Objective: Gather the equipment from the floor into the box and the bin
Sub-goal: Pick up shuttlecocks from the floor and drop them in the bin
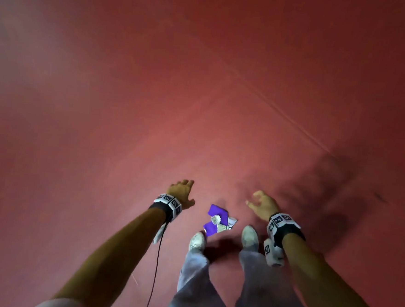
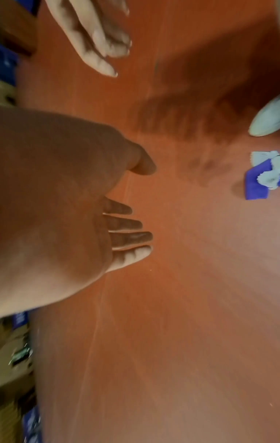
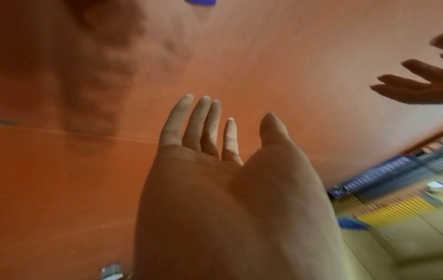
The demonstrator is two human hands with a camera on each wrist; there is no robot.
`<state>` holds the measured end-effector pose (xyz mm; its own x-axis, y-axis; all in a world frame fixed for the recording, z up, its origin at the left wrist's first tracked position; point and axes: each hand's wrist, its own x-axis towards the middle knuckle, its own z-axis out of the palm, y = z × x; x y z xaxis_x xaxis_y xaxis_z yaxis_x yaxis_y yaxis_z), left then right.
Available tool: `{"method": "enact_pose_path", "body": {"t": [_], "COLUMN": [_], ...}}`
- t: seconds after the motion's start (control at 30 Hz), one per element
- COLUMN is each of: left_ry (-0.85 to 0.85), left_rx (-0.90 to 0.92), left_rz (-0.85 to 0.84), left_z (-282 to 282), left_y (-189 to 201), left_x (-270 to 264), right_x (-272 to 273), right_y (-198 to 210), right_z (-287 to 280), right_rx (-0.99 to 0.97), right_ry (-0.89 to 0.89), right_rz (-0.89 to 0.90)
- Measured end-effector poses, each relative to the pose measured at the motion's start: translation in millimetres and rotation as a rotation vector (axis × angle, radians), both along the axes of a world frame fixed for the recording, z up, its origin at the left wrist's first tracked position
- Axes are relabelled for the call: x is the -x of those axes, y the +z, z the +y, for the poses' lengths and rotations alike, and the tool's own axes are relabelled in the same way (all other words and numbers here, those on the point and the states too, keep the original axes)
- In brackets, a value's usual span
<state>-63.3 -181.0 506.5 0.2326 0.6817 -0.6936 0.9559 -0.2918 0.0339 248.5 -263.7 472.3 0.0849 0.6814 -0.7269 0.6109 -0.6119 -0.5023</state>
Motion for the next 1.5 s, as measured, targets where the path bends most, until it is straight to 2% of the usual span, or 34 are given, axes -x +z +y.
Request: {"method": "enact_pose_path", "body": {"t": [0.13,0.3,0.37,0.47,0.6,0.7,0.93,1.07,1.17,1.33,1.5], "left_ry": [-0.191,-0.621,-0.765,-0.879,-0.930,-0.922,-0.971,-1.080,-1.183,-1.237,-1.140], "left_rx": [0.085,0.113,0.132,0.157,0.192,0.193,0.176,0.205,0.236,0.240,0.230], "left_rz": [0.064,0.119,0.163,0.212,0.216,0.193,0.135,0.088,0.064,0.027,0.018], "left_z": [-6,-7,-11,-20,-37,-44,-48,-51,-55,-59,-64], "left_y": [-49,-91,-111,-144,-195,-245,-407,-504,-559,-619,-625], "left_x": [18,29,37,47,60,61,37,26,20,25,35], "right_x": [20,45,51,61,79,86,77,74,75,81,92], "right_y": [-48,-47,-60,-100,-150,-203,-383,-475,-530,-589,-607], "right_z": [-59,-101,-118,-142,-159,-162,-158,-148,-138,-122,-117], "right_rx": [0.135,0.258,0.304,0.340,0.350,0.344,0.239,0.175,0.162,0.066,0.090], "right_ry": [0.002,0.211,0.187,0.089,0.080,0.099,0.196,0.291,0.366,0.464,0.360], "right_rz": [-0.035,-0.160,-0.176,-0.175,-0.151,-0.116,-0.115,-0.151,-0.190,-0.188,-0.132]}}
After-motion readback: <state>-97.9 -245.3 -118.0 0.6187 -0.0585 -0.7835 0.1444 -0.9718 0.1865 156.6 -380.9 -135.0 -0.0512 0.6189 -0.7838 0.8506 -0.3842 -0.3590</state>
